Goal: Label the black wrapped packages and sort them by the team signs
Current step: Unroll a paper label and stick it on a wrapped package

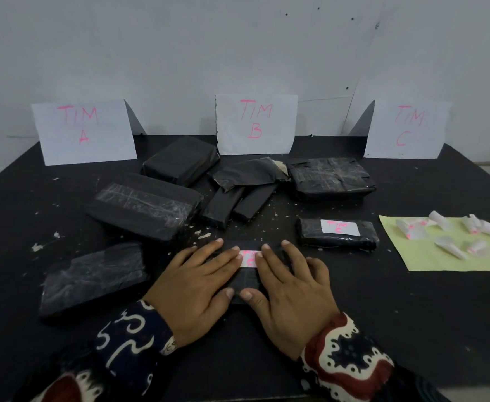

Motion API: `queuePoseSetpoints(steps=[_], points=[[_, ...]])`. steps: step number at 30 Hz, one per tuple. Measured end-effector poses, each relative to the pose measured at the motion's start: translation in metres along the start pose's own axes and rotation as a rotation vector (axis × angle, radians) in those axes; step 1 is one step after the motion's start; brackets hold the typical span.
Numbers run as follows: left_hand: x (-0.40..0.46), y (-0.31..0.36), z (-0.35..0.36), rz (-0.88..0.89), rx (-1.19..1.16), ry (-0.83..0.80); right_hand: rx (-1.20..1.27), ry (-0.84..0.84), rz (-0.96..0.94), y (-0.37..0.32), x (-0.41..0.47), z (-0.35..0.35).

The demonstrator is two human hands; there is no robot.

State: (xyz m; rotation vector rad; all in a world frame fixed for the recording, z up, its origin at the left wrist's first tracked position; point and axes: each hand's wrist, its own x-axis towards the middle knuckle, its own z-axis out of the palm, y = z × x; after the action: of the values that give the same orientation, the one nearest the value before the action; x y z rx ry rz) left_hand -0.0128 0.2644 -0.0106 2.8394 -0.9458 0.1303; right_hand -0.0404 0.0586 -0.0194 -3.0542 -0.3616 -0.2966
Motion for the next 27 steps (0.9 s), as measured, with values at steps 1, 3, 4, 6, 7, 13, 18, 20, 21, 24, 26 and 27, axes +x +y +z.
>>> queuePoseSetpoints(steps=[1, 3, 4, 6, 7, 13, 18, 20, 21, 24, 26, 27], points=[[0.000, -0.001, -0.001, 0.007, -0.010, -0.023, -0.007, 0.002, -0.007, 0.001, 0.000, 0.000], [0.000, -0.003, -0.003, 0.014, -0.034, -0.056, -0.016, 0.002, -0.021, 0.004, 0.001, 0.000], [0.000, -0.004, -0.004, 0.012, -0.034, -0.069, -0.016, -0.002, -0.025, 0.005, 0.002, 0.000], [-0.001, -0.003, -0.003, 0.006, -0.021, -0.076, -0.011, -0.008, -0.032, 0.006, 0.001, 0.000], [-0.002, -0.002, -0.003, 0.003, -0.019, -0.073, -0.010, -0.007, -0.038, 0.007, 0.000, 0.000], [-0.002, -0.001, -0.002, -0.003, -0.069, -0.068, 0.007, -0.012, -0.075, 0.010, 0.002, 0.001], [-0.003, -0.004, 0.001, -0.020, -0.204, 0.036, 0.129, 0.106, -0.161, 0.015, -0.008, -0.009], [-0.003, -0.005, 0.004, -0.012, -0.226, 0.086, 0.155, 0.147, -0.181, 0.017, -0.011, -0.011], [-0.002, -0.004, 0.004, -0.013, -0.228, 0.101, 0.156, 0.163, -0.179, 0.017, -0.011, -0.011], [-0.001, 0.003, 0.007, -0.020, -0.225, 0.150, 0.131, 0.256, -0.177, 0.019, -0.010, -0.008], [0.000, 0.011, 0.005, -0.019, -0.253, 0.199, 0.136, 0.342, -0.180, 0.021, -0.009, -0.008], [0.001, 0.015, 0.004, -0.018, -0.269, 0.231, 0.142, 0.386, -0.183, 0.023, -0.008, -0.009]])
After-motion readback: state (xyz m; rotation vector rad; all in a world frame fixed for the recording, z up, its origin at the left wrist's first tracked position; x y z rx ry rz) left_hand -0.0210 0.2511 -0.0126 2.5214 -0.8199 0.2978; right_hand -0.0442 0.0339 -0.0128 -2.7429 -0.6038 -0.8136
